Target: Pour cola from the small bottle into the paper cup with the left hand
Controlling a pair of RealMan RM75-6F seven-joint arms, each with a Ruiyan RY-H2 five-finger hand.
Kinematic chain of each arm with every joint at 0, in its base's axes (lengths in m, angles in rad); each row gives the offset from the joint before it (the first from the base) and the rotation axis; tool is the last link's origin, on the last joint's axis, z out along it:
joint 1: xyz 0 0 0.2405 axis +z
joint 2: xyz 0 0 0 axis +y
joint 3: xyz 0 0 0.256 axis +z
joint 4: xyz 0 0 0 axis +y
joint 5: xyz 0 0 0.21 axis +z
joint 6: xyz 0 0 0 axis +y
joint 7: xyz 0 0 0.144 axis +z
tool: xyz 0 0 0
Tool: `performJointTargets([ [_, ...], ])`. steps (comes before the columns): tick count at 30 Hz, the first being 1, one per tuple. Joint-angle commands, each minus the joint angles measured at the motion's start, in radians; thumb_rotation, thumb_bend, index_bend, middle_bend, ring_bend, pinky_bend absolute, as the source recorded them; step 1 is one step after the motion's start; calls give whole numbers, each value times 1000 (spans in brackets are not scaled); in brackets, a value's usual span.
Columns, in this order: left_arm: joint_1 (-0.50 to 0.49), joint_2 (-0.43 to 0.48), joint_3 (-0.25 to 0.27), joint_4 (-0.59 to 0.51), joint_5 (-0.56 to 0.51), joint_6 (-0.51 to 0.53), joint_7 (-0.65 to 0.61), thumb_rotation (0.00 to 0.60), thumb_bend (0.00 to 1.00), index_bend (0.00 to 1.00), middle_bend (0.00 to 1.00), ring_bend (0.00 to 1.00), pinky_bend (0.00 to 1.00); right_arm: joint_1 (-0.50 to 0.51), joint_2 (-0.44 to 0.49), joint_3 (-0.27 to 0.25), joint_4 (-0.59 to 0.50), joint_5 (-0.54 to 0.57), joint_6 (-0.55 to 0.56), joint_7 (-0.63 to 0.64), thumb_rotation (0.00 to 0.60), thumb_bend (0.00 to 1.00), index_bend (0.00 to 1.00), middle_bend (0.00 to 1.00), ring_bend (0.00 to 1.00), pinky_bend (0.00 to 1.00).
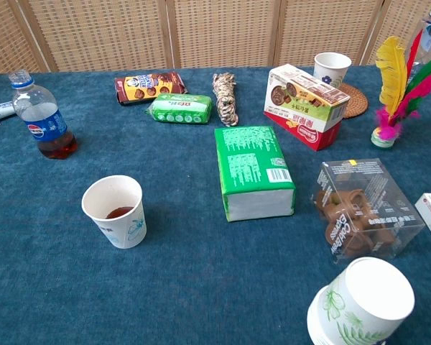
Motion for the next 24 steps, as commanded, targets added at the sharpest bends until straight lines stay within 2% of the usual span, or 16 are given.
performJointTargets([
  [1,0,-1,0,1,0,-1,2,600,430,0,0,0,0,0,0,0,0,0,0,0,600,0,0,0,0,63],
  [7,-6,-4,-2,8,-1,-10,-9,600,430,0,0,0,0,0,2,1,-2,1,-1,6,600,0,0,0,0,63],
  [11,-24,-14,-13,40,-1,-25,-70,600,430,0,0,0,0,1,3,4,-3,6,-2,8,600,0,0,0,0,62],
  [14,-45,-25,-22,87,5,-40,-164,600,429,0,0,0,0,2,2,6,-1,13,-7,8,600,0,0,0,0,62],
  [19,-81,-55,-25,231,45,-43,-433,600,428,0,0,0,0,3,2,4,0,14,-13,11,600,0,0,0,0,63],
  [24,-102,-115,-51,375,-12,-68,-617,600,420,0,0,0,0,2,7,-3,-6,-3,-12,27,600,0,0,0,0,63],
])
